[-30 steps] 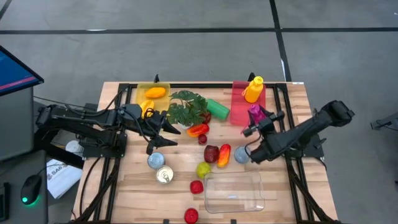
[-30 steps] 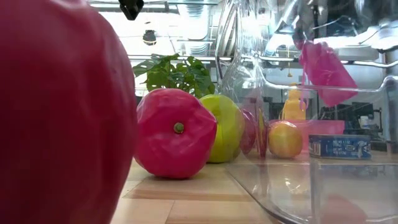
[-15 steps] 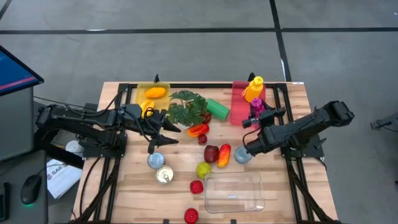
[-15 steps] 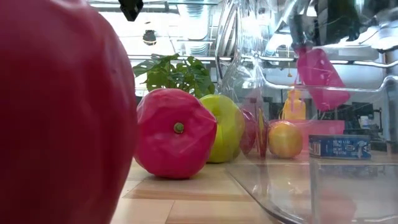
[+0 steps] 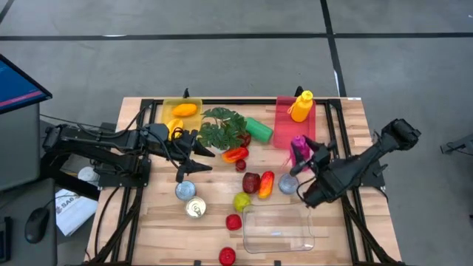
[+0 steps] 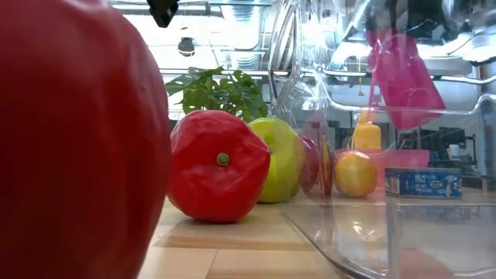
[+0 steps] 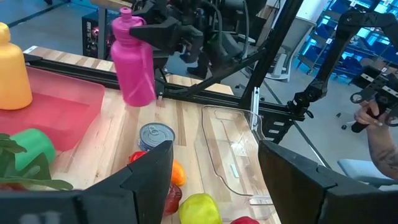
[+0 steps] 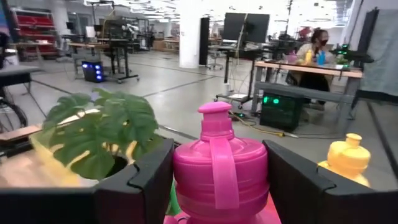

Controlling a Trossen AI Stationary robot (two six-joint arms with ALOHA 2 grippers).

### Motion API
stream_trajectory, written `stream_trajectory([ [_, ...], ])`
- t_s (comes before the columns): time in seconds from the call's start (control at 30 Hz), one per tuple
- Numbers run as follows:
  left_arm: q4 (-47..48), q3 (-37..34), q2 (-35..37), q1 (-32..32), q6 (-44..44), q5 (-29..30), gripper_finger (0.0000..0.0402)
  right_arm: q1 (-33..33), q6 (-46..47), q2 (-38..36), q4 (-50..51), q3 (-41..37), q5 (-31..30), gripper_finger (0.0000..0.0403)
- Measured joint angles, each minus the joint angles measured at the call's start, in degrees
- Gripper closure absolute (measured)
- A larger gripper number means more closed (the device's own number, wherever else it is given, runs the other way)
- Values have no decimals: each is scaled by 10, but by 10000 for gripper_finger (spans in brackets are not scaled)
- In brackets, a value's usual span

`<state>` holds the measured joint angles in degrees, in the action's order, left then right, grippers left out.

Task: Pick & Place Food Item
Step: Put the pink water bottle into the pink bin

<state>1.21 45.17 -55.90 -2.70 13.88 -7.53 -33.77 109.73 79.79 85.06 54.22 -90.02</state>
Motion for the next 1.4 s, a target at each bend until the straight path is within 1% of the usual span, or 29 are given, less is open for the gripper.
stream_trajectory([
  [0.1,0,0,0,0,0,0,175,38,0,0,0,-2,0,191],
  [0.27,0,0,0,0,-1,0,175,126,-1,8,-11,-14,1,191],
  [0.37,0,0,0,0,-1,0,175,172,-4,8,-30,-15,0,191],
  [0.47,0,0,0,0,-1,0,175,206,-29,17,-64,-15,1,191],
  [0.57,0,0,0,0,-1,0,175,230,-50,21,-88,-16,0,191],
  [0.7,-1,0,0,0,-1,0,175,254,-52,22,-114,-20,0,191],
  [0.87,-1,0,0,0,-1,0,175,265,-52,22,-119,-20,0,191],
  [1.03,-2,0,0,0,-1,0,175,312,-52,25,-131,-20,0,191],
  [1.17,-1,0,0,0,-1,0,175,332,-62,44,-142,-20,-1,191],
  [1.4,-2,0,0,0,-1,0,175,359,-54,120,-183,-21,1,191],
])
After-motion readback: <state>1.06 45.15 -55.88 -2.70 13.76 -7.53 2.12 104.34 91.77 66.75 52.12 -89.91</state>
